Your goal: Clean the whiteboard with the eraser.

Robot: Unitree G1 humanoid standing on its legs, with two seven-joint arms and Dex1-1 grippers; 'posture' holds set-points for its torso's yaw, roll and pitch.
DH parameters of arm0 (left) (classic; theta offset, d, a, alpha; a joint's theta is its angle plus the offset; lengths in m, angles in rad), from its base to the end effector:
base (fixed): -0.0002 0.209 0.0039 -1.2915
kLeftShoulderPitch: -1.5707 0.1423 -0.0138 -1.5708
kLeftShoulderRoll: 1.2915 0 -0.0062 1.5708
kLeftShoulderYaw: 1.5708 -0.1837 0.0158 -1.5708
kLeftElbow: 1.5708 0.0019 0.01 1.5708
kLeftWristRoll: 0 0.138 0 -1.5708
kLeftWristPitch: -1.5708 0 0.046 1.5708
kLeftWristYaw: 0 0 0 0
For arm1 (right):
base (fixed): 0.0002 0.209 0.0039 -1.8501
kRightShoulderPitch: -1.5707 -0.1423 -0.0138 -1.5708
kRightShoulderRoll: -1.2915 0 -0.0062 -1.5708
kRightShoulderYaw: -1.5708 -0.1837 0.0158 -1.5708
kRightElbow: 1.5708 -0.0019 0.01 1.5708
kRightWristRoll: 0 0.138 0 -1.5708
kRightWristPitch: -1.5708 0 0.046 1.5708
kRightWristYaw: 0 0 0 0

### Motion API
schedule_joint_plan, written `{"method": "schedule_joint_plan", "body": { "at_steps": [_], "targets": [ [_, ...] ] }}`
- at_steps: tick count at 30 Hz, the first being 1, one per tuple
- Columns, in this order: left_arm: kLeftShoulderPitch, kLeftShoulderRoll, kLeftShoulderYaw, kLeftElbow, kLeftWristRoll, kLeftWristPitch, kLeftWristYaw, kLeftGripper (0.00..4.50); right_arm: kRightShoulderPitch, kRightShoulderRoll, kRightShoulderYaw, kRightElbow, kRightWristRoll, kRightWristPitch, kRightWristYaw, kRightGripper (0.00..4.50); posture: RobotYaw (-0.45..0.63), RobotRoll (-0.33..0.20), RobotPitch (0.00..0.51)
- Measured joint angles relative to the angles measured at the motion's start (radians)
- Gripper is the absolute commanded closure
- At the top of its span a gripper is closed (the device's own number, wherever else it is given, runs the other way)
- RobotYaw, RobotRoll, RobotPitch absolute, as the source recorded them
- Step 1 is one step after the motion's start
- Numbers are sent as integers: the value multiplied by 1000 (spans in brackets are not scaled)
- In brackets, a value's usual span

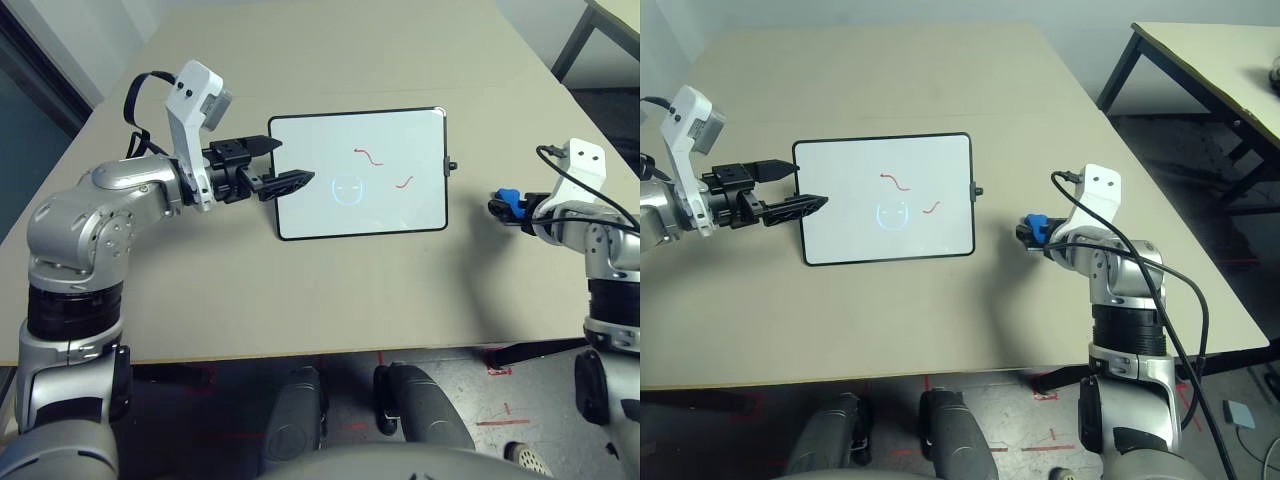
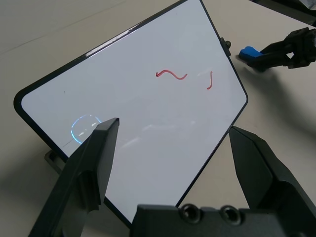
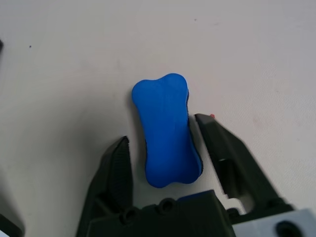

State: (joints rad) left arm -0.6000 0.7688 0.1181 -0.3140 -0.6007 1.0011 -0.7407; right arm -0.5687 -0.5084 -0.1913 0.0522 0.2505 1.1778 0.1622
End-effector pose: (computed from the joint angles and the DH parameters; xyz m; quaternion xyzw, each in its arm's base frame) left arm 0.2484 0.2302 0.2435 0.1052 0.0870 -0.4037 0.9046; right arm 0.2759 -0.2494 0.1606 -0.0249 0.2935 -0.0174 0.9555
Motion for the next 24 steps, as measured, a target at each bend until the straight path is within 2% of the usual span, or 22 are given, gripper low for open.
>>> {"method": "schedule_joint_plan", "body": {
  "at_steps": [2, 5, 13, 16, 19, 24],
  "targets": [
    [0, 0, -3, 0, 0, 0, 0, 0, 2, 1, 0, 8, -5, -7, -3, 2993, 16, 0, 139],
    [-1, 0, -5, 0, 0, 0, 0, 0, 2, 1, -1, 8, -10, -22, -3, 3674, 16, 0, 139],
    [-3, -2, -5, 0, 0, 0, 2, 0, 2, 3, -1, 15, -27, -44, -8, 3716, 14, 0, 138],
    [-4, -5, -9, 0, 0, 0, 5, 0, -6, -32, 6, 15, -41, -53, 0, 3716, 14, 0, 138],
    [-4, -7, -15, 0, 0, 0, 7, 0, -71, -104, 49, -12, -57, -53, 42, 3717, 0, 0, 132],
    [-13, -16, -30, 9, 4, -7, 0, 0, -289, -171, 152, -131, -26, -54, 201, 3719, -13, 0, 123]
  ]
}}
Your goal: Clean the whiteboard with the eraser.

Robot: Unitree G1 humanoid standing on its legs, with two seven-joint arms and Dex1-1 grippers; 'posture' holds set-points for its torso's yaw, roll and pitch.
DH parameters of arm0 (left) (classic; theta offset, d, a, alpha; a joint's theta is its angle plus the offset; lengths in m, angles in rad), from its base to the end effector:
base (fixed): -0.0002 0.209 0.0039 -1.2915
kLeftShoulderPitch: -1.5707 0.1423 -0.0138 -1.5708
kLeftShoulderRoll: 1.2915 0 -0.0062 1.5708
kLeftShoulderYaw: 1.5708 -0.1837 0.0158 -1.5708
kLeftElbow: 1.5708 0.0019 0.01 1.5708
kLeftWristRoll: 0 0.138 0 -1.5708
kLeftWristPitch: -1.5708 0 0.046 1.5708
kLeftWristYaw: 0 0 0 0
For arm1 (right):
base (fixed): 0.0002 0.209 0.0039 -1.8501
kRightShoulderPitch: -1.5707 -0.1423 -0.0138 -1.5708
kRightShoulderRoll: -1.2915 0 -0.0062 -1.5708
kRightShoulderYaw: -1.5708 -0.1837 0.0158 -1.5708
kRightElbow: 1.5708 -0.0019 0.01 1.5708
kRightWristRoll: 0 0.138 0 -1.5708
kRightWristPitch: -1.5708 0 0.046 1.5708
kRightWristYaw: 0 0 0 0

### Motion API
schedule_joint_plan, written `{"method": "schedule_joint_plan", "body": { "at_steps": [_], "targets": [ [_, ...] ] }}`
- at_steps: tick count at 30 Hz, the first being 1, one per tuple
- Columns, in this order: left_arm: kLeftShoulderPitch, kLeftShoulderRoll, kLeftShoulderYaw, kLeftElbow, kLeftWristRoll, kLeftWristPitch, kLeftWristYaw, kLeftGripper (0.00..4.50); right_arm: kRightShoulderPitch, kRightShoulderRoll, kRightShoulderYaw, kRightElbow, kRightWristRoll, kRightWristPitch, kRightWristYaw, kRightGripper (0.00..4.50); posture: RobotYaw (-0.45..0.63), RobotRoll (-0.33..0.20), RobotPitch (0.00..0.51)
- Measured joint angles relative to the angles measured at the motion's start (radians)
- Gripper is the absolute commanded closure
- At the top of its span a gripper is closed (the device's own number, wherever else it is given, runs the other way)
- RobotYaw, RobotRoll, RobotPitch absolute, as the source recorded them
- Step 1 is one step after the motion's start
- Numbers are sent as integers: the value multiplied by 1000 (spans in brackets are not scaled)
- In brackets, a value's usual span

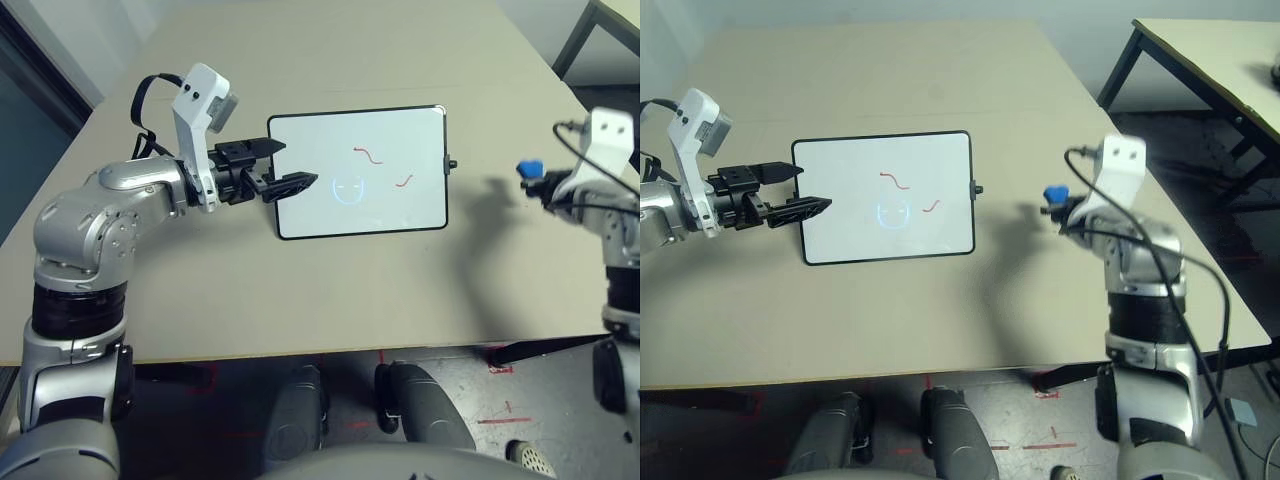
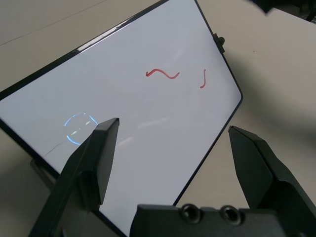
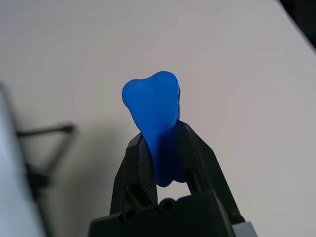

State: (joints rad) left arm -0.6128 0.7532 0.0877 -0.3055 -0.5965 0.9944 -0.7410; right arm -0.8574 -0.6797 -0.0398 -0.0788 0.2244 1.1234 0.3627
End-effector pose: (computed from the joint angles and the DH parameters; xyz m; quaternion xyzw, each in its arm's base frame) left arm 0.2519 0.2241 0.2410 0.1050 0.0900 -0.4148 0.8993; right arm 0.2830 -0.2269 0.2668 -0.1637 0.1084 0.0883 0.9766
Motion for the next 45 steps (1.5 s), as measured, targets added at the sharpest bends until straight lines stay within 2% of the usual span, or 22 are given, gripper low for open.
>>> {"method": "schedule_joint_plan", "body": {
  "at_steps": [3, 9, 14, 19, 25, 33, 45],
  "targets": [
    [-12, -5, -14, 9, 3, -11, -2, 0, -45, 14, 68, -69, 42, 15, 85, 3720, -16, 0, 116],
    [-19, -9, -28, 34, 12, -33, -11, 0, -42, 72, 212, -111, 62, -4, 166, 3721, -12, 0, 111],
    [-25, -9, -33, 43, 18, -46, -18, 0, -27, 77, 341, -98, 0, -122, 219, 3721, -3, 0, 110],
    [-29, -9, -33, 43, 19, -52, -18, 0, -27, 121, 413, -57, -55, -197, 245, 3721, 9, 0, 114],
    [-29, -11, -33, 43, 20, -54, -16, 0, -23, 179, 459, 36, -130, -282, 248, 3721, 13, 0, 119],
    [-29, -21, -33, 43, 20, -55, -7, 0, -23, 239, 460, 158, -226, -415, 248, 3722, 14, 0, 125],
    [-29, -23, -33, 42, 17, -55, 1, 0, -5, 319, 454, 274, -314, -613, 226, 3724, 30, 0, 131]
  ]
}}
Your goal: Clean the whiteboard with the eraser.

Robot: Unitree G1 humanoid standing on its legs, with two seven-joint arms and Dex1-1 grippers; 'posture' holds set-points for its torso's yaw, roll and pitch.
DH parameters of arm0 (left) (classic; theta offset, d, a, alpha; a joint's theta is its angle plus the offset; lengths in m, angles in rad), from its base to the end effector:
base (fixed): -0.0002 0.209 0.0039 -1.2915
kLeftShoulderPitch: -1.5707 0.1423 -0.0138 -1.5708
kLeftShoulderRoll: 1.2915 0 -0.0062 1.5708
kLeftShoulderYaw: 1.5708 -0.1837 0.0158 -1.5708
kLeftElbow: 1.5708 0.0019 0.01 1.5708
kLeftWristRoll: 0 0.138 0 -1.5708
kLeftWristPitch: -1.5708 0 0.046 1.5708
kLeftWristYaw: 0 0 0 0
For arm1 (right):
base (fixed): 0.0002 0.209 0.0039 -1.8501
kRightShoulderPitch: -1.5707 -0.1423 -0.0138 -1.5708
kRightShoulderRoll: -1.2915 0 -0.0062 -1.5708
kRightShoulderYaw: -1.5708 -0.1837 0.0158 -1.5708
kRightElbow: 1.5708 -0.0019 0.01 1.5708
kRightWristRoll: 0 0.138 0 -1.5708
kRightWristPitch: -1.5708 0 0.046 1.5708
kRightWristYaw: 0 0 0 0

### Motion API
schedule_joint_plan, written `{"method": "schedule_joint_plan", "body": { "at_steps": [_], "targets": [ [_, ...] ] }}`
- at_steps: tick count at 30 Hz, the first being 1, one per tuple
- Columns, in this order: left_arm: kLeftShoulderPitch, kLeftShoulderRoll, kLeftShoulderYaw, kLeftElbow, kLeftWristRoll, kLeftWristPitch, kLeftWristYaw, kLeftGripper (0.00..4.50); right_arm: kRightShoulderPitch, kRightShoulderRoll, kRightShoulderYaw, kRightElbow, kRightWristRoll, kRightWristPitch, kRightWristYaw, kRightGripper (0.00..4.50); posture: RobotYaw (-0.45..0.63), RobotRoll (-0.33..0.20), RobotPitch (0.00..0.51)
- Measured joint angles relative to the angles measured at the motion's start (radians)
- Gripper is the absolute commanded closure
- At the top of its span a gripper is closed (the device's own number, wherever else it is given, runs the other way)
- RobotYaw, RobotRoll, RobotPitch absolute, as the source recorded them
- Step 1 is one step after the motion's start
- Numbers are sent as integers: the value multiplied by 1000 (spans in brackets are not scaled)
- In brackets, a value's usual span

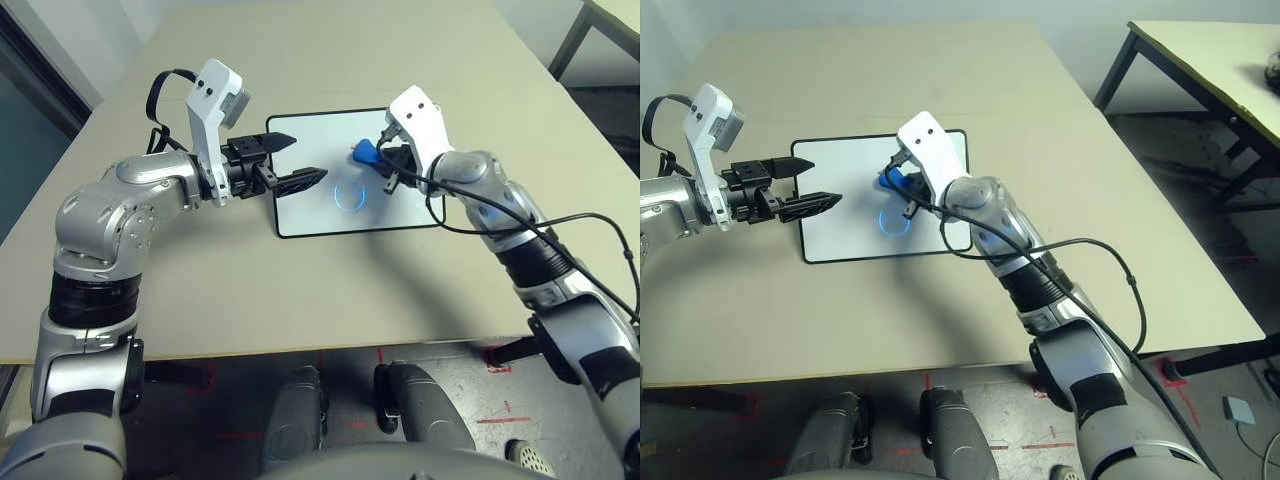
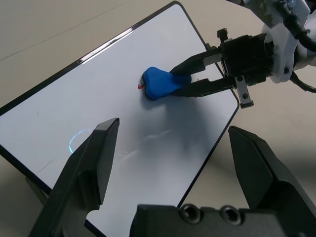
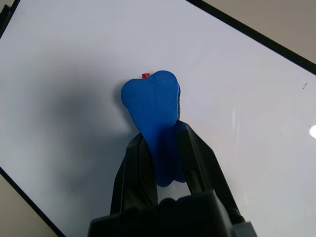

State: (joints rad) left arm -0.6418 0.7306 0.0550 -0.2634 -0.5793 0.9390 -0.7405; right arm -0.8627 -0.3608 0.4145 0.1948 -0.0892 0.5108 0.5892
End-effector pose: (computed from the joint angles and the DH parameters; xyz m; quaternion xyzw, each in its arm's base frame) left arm 0.2594 0.2189 0.2406 0.1066 0.0735 -0.4212 0.8977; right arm 0.3184 -0.1070 0.1928 -0.3462 0.0393 0.3693 0.8615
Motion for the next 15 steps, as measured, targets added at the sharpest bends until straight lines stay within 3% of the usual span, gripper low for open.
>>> {"method": "schedule_joint_plan", "body": {
  "at_steps": [15],
  "targets": [
    [0, 0, 1, -13, -5, 18, 13, 0, -60, 88, -9, 100, -61, -83, -11, 3724, 32, 0, 134]
  ]
}}
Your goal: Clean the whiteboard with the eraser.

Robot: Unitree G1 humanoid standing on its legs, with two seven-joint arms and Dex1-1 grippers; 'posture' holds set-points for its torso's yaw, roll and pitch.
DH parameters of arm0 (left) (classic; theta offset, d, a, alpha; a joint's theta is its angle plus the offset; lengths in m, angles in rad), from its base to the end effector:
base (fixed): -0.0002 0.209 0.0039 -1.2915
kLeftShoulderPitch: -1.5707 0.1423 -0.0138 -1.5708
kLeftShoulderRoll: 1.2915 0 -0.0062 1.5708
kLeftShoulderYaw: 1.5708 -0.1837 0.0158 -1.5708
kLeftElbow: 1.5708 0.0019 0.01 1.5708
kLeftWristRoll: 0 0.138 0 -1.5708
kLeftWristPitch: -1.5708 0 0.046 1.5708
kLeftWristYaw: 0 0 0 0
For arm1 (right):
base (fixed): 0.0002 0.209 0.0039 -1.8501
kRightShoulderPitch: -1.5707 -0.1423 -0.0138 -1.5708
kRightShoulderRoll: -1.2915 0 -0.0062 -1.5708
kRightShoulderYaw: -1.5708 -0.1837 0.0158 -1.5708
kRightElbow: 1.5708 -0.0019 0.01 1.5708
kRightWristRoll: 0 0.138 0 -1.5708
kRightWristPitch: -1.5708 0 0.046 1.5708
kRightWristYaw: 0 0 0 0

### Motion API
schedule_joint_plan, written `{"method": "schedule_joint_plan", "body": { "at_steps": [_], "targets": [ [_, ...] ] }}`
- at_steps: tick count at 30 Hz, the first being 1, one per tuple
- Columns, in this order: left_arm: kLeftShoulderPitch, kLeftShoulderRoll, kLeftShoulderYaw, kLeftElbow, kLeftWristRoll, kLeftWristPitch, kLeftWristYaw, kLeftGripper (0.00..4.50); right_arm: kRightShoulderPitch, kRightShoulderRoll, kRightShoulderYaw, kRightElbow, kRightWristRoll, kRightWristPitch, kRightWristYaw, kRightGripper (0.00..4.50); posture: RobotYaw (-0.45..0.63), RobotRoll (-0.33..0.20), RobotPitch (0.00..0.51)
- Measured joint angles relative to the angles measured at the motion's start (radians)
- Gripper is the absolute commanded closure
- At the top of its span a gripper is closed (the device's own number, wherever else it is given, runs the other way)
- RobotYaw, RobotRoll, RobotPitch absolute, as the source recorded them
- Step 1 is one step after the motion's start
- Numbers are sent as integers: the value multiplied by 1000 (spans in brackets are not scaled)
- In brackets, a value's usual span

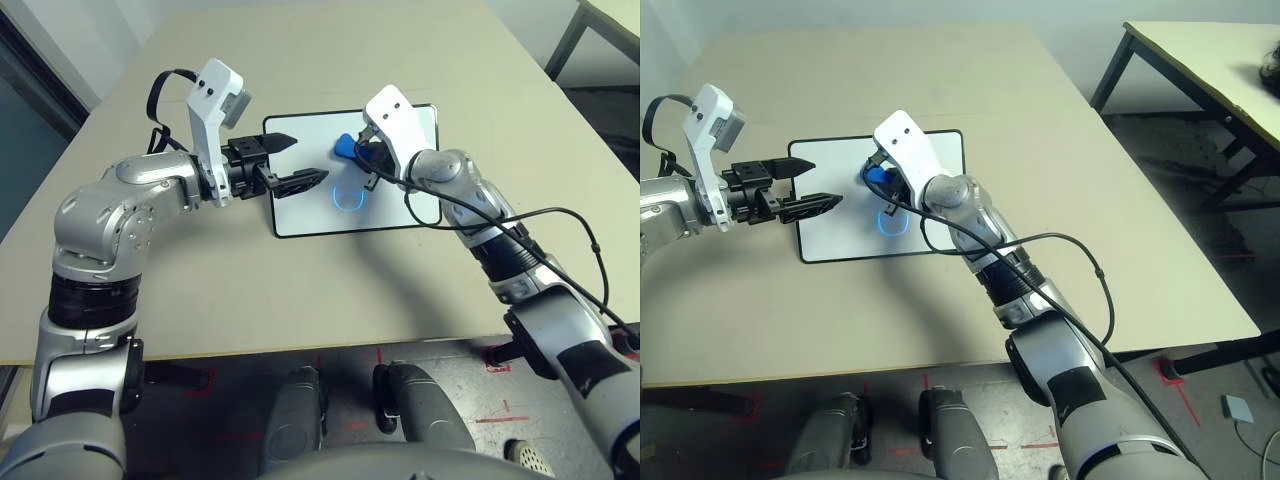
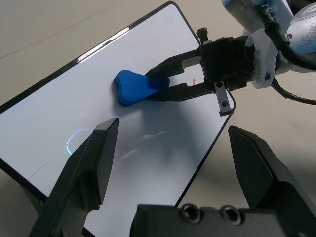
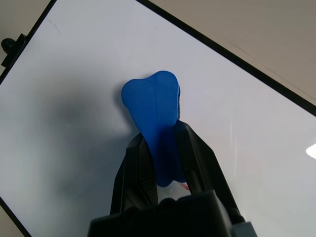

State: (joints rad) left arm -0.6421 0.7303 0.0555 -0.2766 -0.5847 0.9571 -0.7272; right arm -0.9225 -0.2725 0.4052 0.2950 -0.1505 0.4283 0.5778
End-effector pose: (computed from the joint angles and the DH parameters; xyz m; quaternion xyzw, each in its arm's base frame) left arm 0.2581 0.2176 0.2411 0.1069 0.0767 -0.4186 0.8986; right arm 0.3255 -0.0866 0.1982 -0.3543 0.0045 0.3759 0.8562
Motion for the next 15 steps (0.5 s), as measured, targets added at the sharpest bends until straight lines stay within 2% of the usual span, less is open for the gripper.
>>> {"method": "schedule_joint_plan", "body": {
  "at_steps": [3, 15],
  "targets": [
    [0, -1, 0, 0, -1, 3, 4, 0, 6, -1, -4, -3, -3, -3, 0, 3725, 29, 0, 134],
    [-19, -2, -2, 4, -3, 3, -5, 0, 177, -75, -38, -182, -13, 35, 5, 3725, 5, 0, 135]
  ]
}}
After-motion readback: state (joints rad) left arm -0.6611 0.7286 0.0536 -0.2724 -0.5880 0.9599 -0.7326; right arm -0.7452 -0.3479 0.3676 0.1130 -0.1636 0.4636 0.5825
